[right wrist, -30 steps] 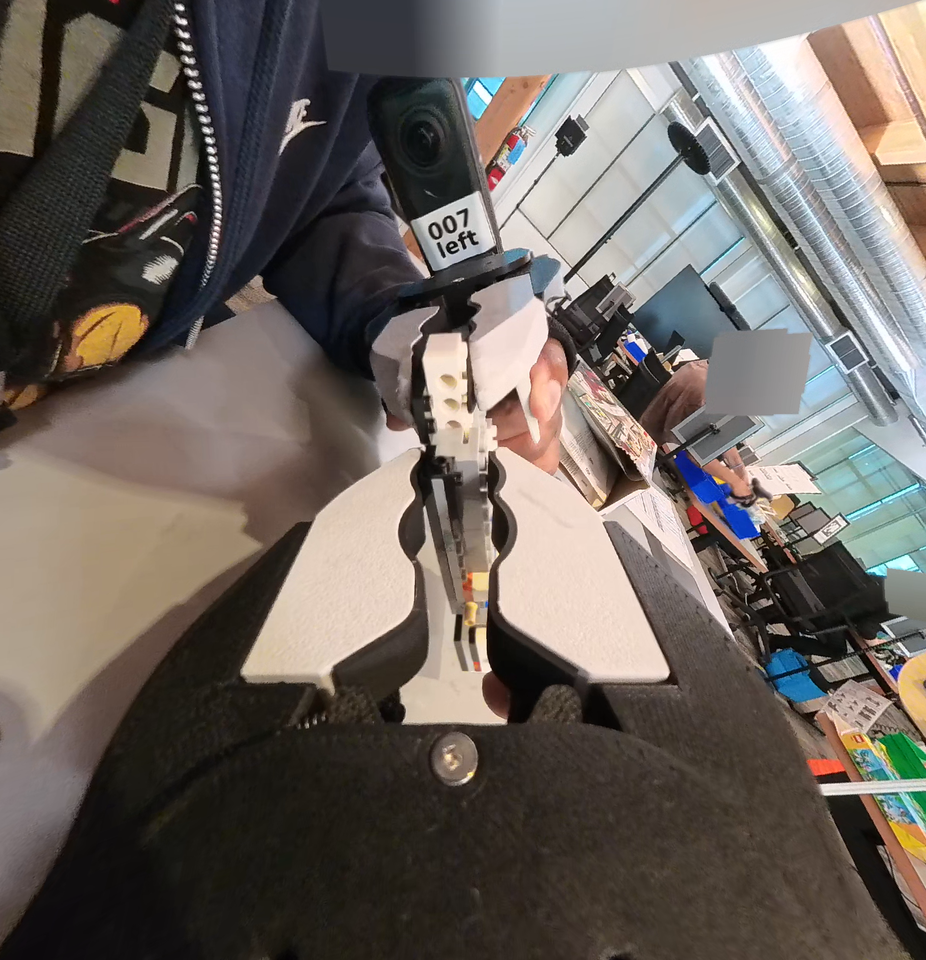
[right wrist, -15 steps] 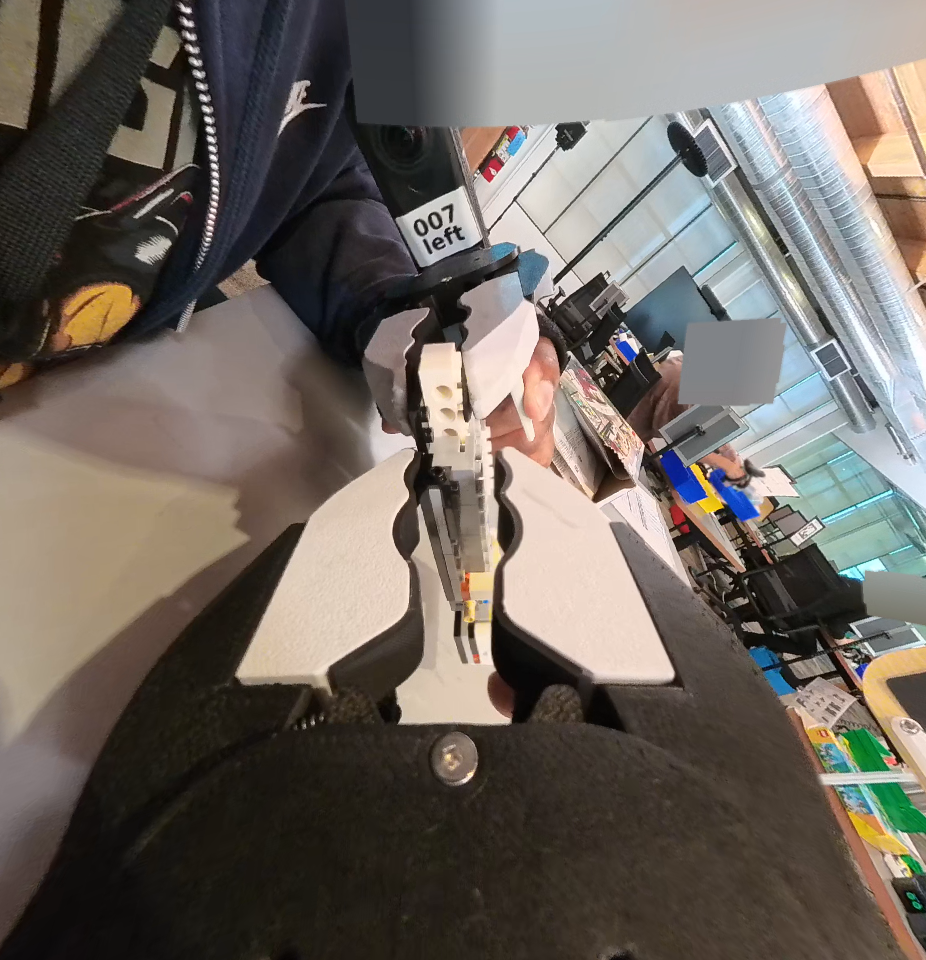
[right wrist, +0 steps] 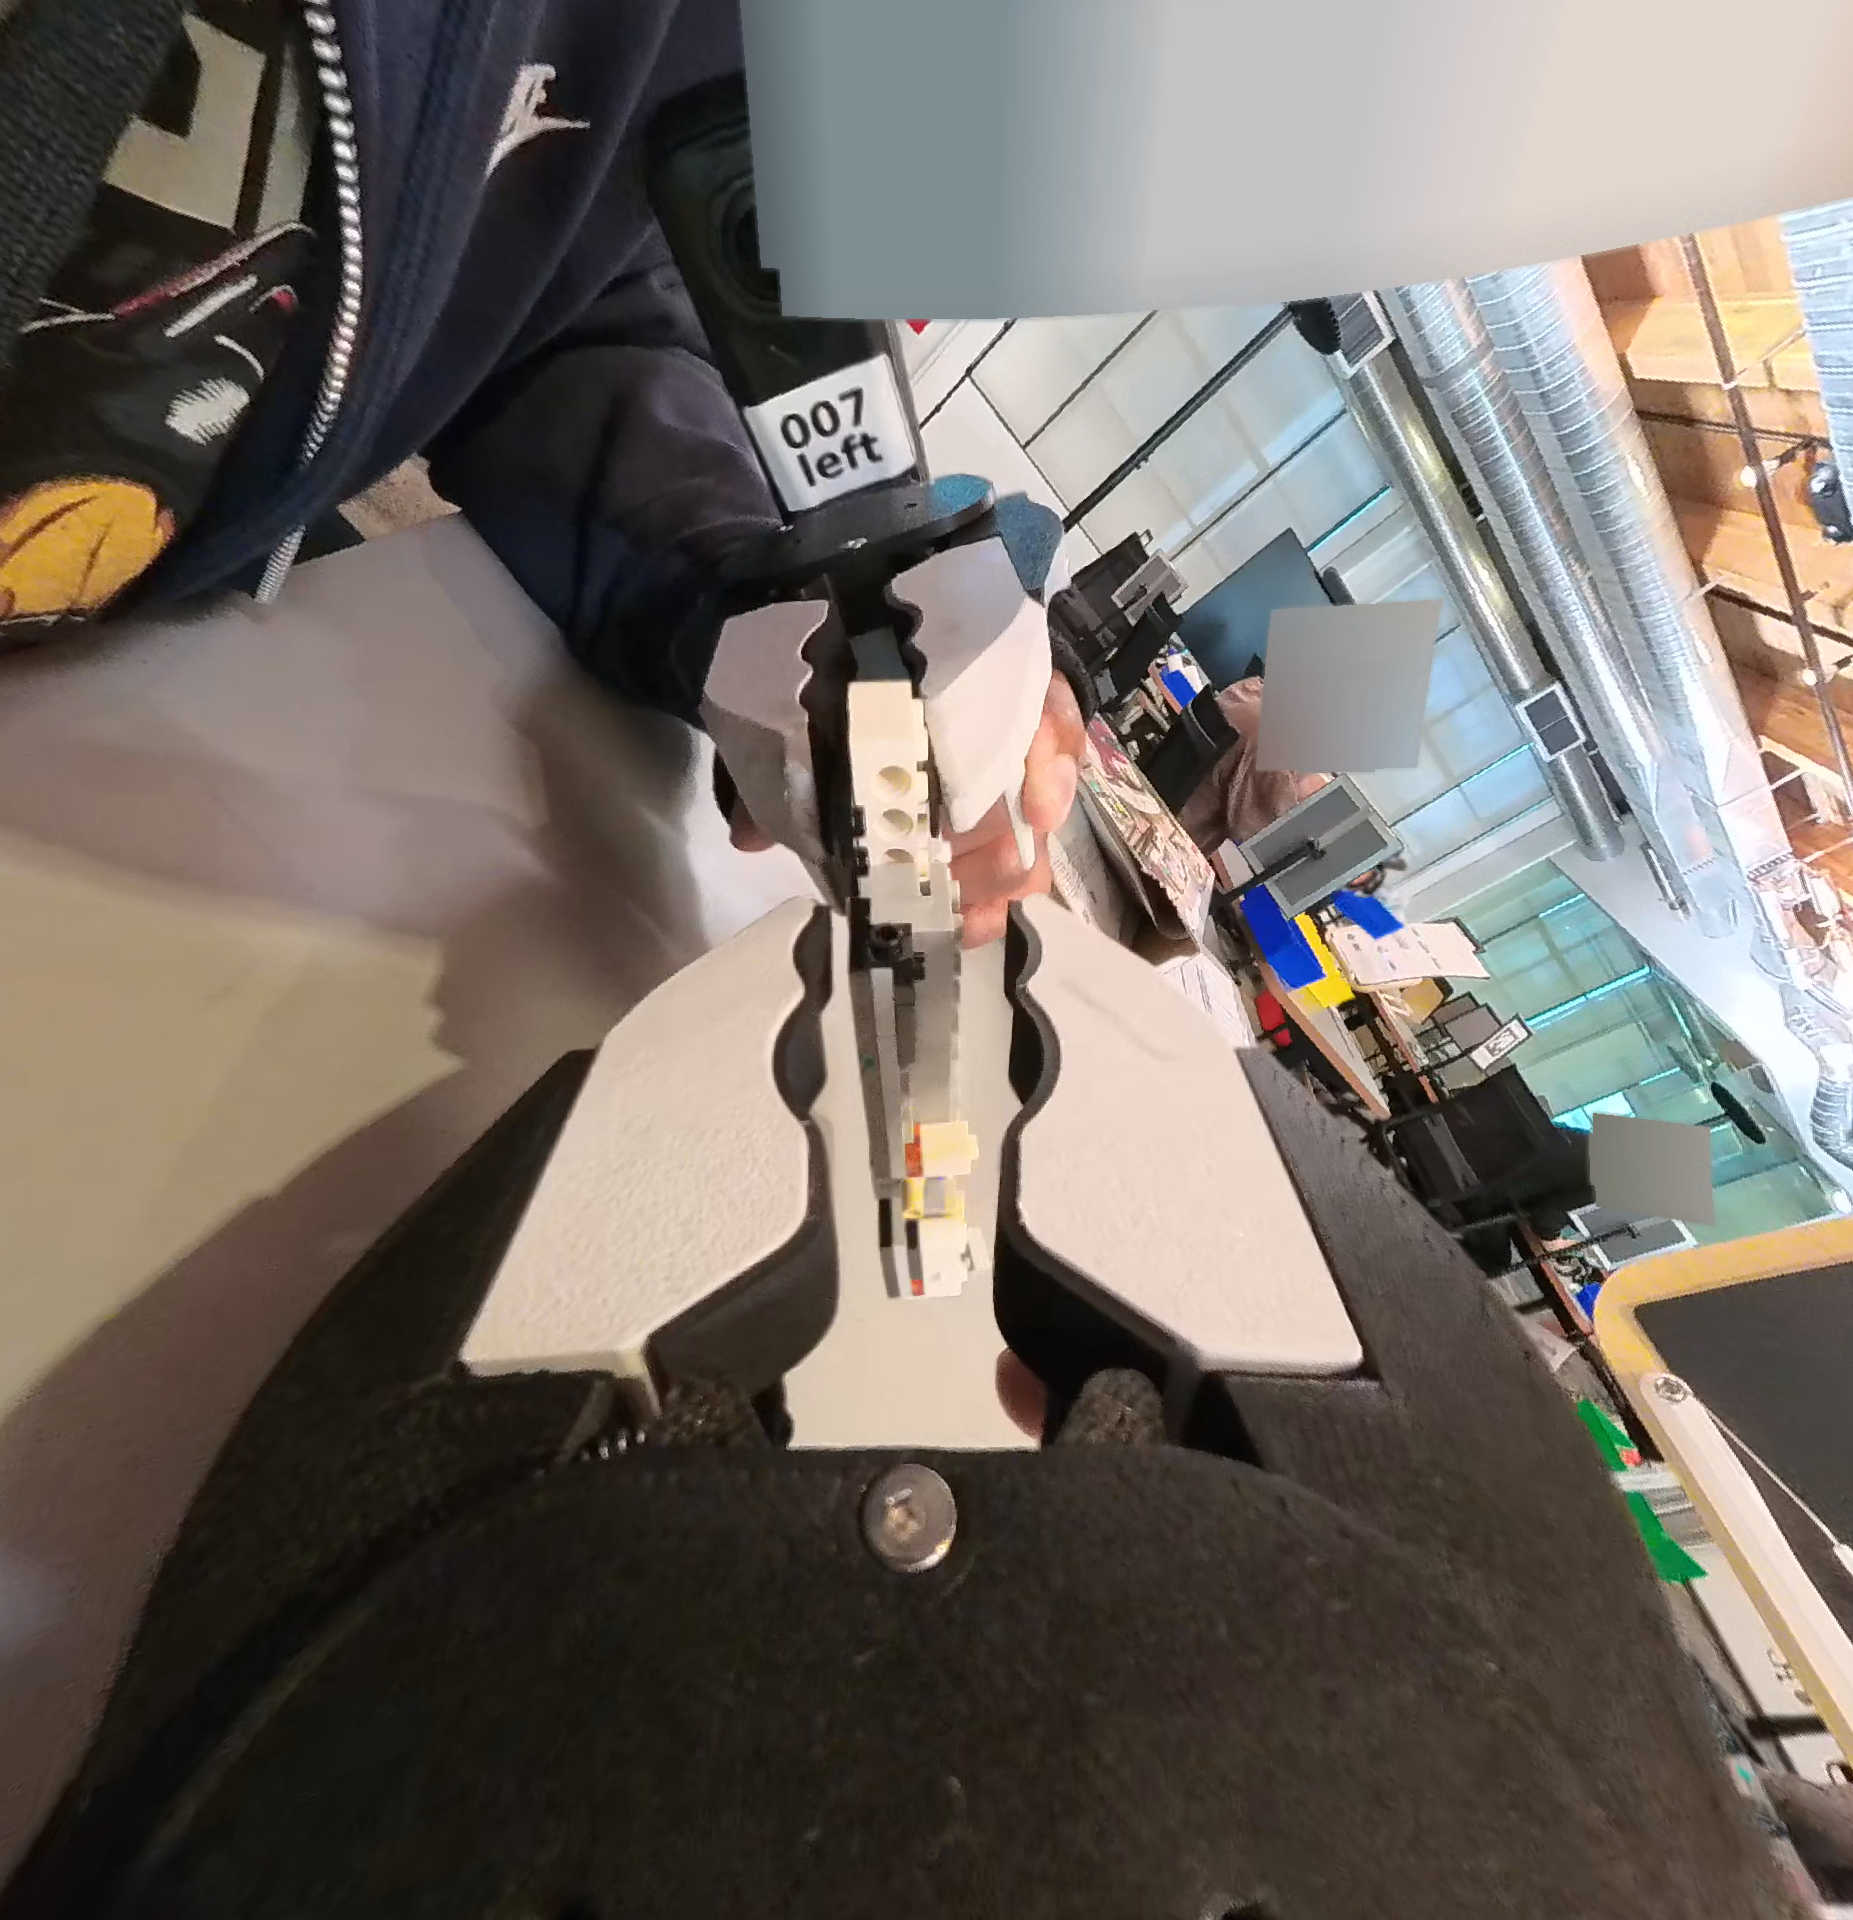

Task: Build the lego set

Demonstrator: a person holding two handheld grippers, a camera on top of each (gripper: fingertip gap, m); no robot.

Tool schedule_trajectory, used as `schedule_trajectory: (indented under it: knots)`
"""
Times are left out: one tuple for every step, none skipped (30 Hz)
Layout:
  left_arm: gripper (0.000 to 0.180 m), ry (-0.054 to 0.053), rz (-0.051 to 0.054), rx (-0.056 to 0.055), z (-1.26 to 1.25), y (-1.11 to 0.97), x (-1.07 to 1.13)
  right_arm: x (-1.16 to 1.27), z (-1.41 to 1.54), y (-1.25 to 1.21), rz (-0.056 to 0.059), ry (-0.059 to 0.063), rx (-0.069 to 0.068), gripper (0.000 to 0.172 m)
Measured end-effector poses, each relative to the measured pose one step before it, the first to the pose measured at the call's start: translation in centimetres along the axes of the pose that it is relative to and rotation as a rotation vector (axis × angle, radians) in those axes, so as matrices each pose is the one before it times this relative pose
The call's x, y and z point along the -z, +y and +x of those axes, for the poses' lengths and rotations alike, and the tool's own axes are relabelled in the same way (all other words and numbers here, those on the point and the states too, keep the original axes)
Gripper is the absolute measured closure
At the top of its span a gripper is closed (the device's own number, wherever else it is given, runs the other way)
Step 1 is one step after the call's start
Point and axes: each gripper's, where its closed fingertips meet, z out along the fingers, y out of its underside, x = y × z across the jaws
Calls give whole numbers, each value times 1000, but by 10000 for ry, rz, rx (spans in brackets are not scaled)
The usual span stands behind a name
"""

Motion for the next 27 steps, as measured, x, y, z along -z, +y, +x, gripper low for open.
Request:
schedule_trajectory:
  knots:
    - [164, -6, 81, 99, -43, -111, 24, -44, -29, -28, 19, -18, 47, 141]
    - [164, -6, 74, 98, -42, -104, 15, -63, -94, 19, -7, -50, 50, 142]
    - [165, -14, 68, 108, -68, -78, 16, -55, -91, 12, 9, -37, 34, 144]
    - [165, -16, 50, 104, -63, -52, 15, -57, -47, -34, 34, -3, 16, 144]
    - [164, -21, 42, 89, -59, -40, 15, -42, -33, -54, 38, -8, -9, 145]
    - [165, 8, 51, 83, -31, -46, 15, -47, -33, -27, 18, -21, -29, 145]
    - [164, -2, 47, 79, -25, -38, 13, -24, 23, -65, 42, -8, -55, 145]
    - [164, -9, 47, 87, -45, -49, 12, -8, 49, -56, 44, -15, -76, 146]
    - [164, 0, 54, 93, -21, -55, 8, -7, 50, -80, 56, -20, -92, 148]
    - [164, 2, 46, 72, -3, -51, -4, 1, 16, -73, 60, -64, -136, 149]
    - [164, -22, 41, 62, -28, -47, -6, 13, 10, -64, 53, -69, -119, 150]
    - [164, -27, 42, 109, -60, -36, 0, -6, 33, -52, 44, -33, -78, 150]
    - [164, -31, 52, 102, -81, -38, 20, -16, 38, -56, 36, -14, -70, 150]
    - [164, -50, 46, 81, -111, -13, 33, -24, 32, -63, 36, -7, -61, 151]
    - [164, -24, 56, 98, -87, -33, 30, -19, 23, -63, 41, -19, -81, 151]
    - [164, -66, 47, 121, -127, -18, 14, -11, 53, -54, 32, -36, -132, 152]
    - [164, -68, 38, 141, -139, 8, 2, 2, 69, -43, 16, -38, -115, 152]
    - [164, -66, 38, 151, -142, 7, 7, 4, 78, -24, 2, -31, -98, 152]
    - [164, -12, 54, 124, -61, -28, 0, -6, 39, -30, -2, -64, -104, 151]
    - [164, -8, 36, 39, -25, -4, 13, -11, -3, -19, -3, -85, -124, 152]
    - [164, -13, 2, -23, -32, 8, 6, -24, 22, -3, 6, -37, -92, 152]
    - [164, 21, -5, -49, 21, 3, 1, -6, -34, -7, 40, -70, -110, 152]
    - [164, 3, -2, -9, 7, -8, 2, 8, -52, -29, 49, -106, -189, 152]
    - [164, -12, 2, 14, -11, -8, -17, 15, -29, -21, 52, -76, -143, 152]
    - [164, -12, -3, -30, -4, -5, 7, -6, -1, -18, 21, -24, -45, 152]
    - [163, -9, -3, -53, -11, -11, 1, -13, 6, -7, 3, -20, -48, 152]
    - [163, -18, 0, -26, -35, -12, 15, -11, 19, -28, 6, -15, -80, 152]
